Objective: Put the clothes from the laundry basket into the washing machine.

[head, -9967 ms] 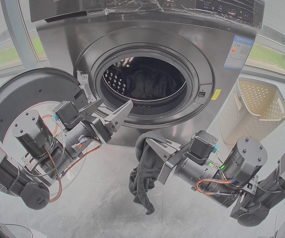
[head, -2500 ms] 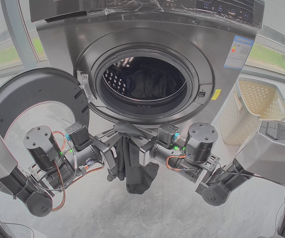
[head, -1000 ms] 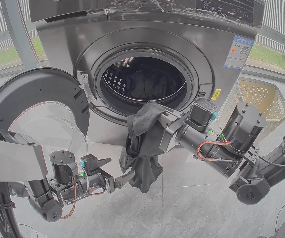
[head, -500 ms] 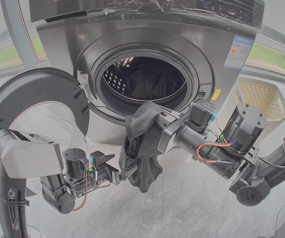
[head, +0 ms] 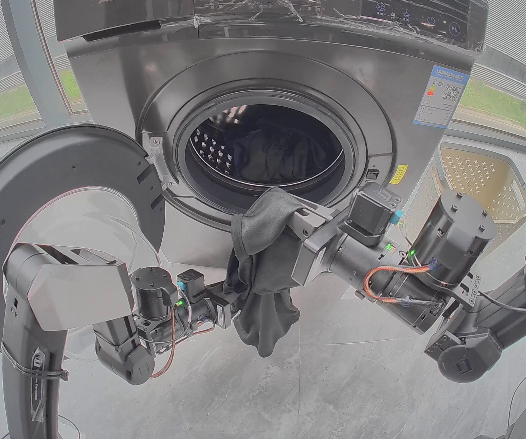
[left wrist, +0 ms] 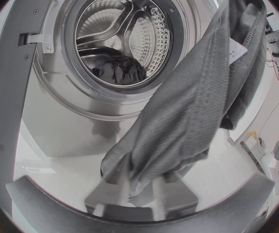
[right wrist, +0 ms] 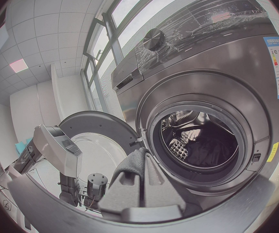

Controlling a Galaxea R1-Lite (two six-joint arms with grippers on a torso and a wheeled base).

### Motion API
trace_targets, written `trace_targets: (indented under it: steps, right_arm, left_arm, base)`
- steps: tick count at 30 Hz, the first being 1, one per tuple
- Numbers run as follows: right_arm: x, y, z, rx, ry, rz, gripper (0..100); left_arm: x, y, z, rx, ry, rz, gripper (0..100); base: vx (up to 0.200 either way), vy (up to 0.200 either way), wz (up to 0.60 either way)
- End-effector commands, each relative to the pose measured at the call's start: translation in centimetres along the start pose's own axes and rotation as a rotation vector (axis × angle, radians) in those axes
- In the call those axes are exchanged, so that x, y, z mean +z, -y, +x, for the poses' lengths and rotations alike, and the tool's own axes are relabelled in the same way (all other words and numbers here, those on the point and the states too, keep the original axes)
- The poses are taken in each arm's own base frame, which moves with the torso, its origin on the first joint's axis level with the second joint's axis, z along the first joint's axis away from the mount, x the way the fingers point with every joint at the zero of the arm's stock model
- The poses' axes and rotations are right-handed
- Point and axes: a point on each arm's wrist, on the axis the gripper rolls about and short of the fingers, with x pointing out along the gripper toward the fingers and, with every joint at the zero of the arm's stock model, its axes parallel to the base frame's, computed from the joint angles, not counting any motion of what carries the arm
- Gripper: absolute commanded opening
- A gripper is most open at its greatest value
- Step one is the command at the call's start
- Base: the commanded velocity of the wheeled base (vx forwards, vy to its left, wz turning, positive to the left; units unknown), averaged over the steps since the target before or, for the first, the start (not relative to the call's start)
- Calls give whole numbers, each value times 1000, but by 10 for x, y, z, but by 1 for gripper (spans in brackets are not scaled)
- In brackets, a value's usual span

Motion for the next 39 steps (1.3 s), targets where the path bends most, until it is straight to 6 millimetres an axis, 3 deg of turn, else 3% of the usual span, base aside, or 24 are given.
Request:
trace_targets:
  steps: [1,6,9,13,19,20,22,24,25,34,39]
  right_arm:
    - [0,-1,-1,0,-2,1,0]
    - [0,1,-3,-4,-2,2,0]
    - [-1,5,-6,-18,-16,0,0]
    - [-6,17,-13,-73,-44,-5,0]
    - [-13,31,-27,-126,-66,25,0]
    - [-13,31,-27,-126,-66,25,0]
    - [-19,31,-39,-128,-90,33,0]
    - [-20,31,-41,-129,-93,38,0]
    - [-24,36,-50,-150,-118,48,0]
    - [-36,76,-65,-286,-172,35,0]
    - [-38,84,-64,-323,-170,40,0]
  left_arm:
    - [3,0,5,-4,21,5,0]
    - [9,-1,5,-4,42,8,0]
    - [22,0,-1,-2,69,14,0]
    - [47,6,-24,-1,106,23,0]
    - [105,15,-82,15,243,40,0]
    - [105,15,-82,15,243,40,0]
    - [125,21,-106,12,309,22,0]
    - [128,22,-109,11,316,16,0]
    - [138,27,-123,2,355,-2,0]
    - [173,34,-144,20,505,25,0]
    - [173,33,-143,38,508,24,0]
  base:
    - [0,0,0]
    - [0,0,0]
    - [0,0,0]
    - [0,0,0]
    - [0,0,0]
    - [0,0,0]
    - [0,0,0]
    - [0,0,0]
    - [0,0,0]
    - [0,0,0]
    - [0,0,0]
